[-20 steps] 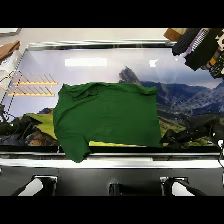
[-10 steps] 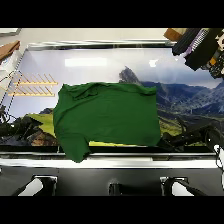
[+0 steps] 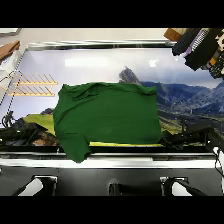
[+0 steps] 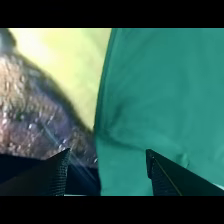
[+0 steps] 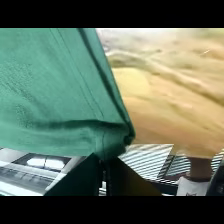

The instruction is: Fold the clothes and pants, and hang the long-sleeved shirts on hangers.

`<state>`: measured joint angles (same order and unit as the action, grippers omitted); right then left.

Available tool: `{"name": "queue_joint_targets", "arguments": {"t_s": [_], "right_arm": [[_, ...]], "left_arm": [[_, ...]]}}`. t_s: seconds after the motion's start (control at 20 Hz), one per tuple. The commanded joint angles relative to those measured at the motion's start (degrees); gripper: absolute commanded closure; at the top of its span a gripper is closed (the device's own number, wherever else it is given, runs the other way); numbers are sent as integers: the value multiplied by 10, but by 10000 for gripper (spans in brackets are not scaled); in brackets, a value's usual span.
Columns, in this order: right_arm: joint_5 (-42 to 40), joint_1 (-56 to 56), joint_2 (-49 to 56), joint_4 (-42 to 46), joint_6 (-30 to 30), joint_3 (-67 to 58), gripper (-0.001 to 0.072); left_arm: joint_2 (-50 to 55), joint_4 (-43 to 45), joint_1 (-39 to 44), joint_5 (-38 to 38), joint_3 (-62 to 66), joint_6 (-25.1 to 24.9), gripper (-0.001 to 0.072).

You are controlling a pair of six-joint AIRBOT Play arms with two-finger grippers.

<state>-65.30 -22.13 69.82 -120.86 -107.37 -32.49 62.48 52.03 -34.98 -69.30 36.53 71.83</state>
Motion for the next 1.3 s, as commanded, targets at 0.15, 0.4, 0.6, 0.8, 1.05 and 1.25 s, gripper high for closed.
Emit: {"name": "queue_joint_targets", "arguments": {"t_s": [0.15, 0.4, 0.6, 0.8, 1.05, 1.25], "right_arm": [[-38, 0, -54, -10, 3, 0, 684], [-42, 0, -76, -17, 7, 0, 684], [-54, 0, -76, -21, 7, 0, 684], [-74, 0, -76, -22, 7, 0, 684], [-82, 0, -76, -23, 7, 0, 684], [-89, 0, -76, -25, 12, 0, 684]], "left_arm": [[0, 0, 43, 29, -65, -18, 167], [4, 0, 84, 60, -68, -10, 167], [25, -16, 87, 75, -68, -9, 167], [43, -51, 88, 110, -69, -11, 177], [74, -60, 123, 122, -69, -14, 178], [92, -60, 139, 127, -69, -14, 379]]}}
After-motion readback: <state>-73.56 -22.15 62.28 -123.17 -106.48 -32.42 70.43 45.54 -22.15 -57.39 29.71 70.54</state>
